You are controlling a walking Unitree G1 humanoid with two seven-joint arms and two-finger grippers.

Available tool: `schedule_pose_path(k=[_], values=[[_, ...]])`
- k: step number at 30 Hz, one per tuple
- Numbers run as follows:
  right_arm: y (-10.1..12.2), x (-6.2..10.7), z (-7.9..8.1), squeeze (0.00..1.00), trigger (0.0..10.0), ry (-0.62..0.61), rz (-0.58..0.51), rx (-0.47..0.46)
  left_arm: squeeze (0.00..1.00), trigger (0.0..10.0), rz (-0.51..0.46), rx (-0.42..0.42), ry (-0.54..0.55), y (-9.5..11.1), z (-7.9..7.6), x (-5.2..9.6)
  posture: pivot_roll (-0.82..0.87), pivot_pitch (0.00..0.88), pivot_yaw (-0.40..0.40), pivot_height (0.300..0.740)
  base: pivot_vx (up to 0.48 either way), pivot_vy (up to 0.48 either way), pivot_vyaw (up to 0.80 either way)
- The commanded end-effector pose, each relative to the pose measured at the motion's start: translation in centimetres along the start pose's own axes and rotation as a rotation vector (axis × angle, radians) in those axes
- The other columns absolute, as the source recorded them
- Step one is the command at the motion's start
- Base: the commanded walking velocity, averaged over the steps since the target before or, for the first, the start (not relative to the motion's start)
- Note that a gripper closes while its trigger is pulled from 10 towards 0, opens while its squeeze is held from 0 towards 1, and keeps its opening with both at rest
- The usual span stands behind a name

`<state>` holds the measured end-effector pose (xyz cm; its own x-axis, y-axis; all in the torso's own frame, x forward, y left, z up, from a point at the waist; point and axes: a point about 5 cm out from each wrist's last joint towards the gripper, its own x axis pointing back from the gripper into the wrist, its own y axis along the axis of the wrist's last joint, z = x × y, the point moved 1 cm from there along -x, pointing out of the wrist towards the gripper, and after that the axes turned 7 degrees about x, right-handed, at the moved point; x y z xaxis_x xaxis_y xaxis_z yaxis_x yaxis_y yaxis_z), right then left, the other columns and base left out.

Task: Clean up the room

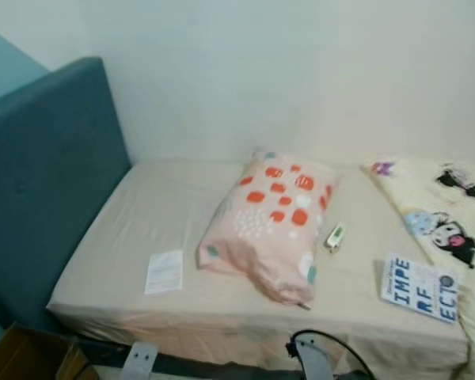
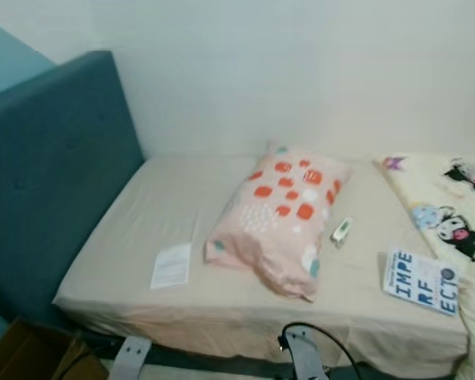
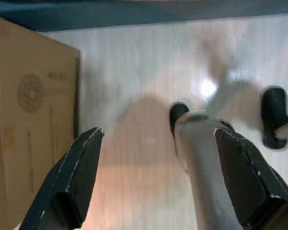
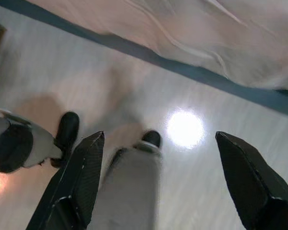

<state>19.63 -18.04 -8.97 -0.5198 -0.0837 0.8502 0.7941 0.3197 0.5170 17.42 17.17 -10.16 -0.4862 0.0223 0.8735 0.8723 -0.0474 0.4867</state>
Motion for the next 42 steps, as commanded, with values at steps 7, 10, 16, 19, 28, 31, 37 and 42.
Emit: schedule_pose_path(k=[7,10,16,19,28,31,37,42], values=[[-0.22,0.00,0.16,0.00,10.0,0.002,0.010,-0.009,0.00,10.0,-0.009,-0.008,-0.008,0.34,-0.23,-0.05,-0.06,0.000,-0.011,0.712,0.000,-0.409,0.00],[-0.33,0.01,0.16,0.00,10.0,0.003,0.013,-0.011,0.00,10.0,-0.006,-0.010,-0.011,0.25,-0.34,-0.05,-0.07,0.000,-0.008,0.712,0.000,-0.409,0.00],[-0.55,0.05,0.09,0.00,10.0,-0.002,0.017,-0.017,0.00,10.0,-0.006,-0.016,-0.012,0.23,-0.39,-0.05,-0.08,0.000,-0.004,0.712,0.000,-0.408,0.00],[-0.63,0.07,0.05,0.00,10.0,-0.004,0.018,-0.023,0.00,10.0,-0.011,-0.021,0.001,0.31,-0.24,-0.05,-0.08,0.000,-0.002,0.712,0.000,-0.364,0.00],[-0.90,0.13,-0.06,0.00,10.0,-0.010,0.021,-0.045,0.00,10.0,-0.035,0.046,0.006,0.56,-0.31,-0.06,-0.08,0.000,0.000,0.712,0.000,0.000,0.00],[-0.98,0.14,-0.08,0.00,10.0,-0.009,0.023,-0.047,0.00,10.0,-0.028,0.023,-0.008,0.50,-0.46,-0.07,-0.08,0.000,0.000,0.712,0.000,0.000,0.00],[-1.01,0.16,-0.12,0.00,10.0,-0.008,0.024,-0.046,0.00,10.0,-0.028,0.016,-0.010,0.48,-0.51,-0.07,-0.08,0.000,-0.003,0.712,0.236,0.000,0.00],[-1.00,0.16,-0.16,0.00,10.0,-0.008,0.024,-0.042,0.00,10.0,-0.027,0.020,-0.011,0.40,-0.47,-0.05,-0.08,0.000,-0.005,0.712,0.372,0.000,0.00]])
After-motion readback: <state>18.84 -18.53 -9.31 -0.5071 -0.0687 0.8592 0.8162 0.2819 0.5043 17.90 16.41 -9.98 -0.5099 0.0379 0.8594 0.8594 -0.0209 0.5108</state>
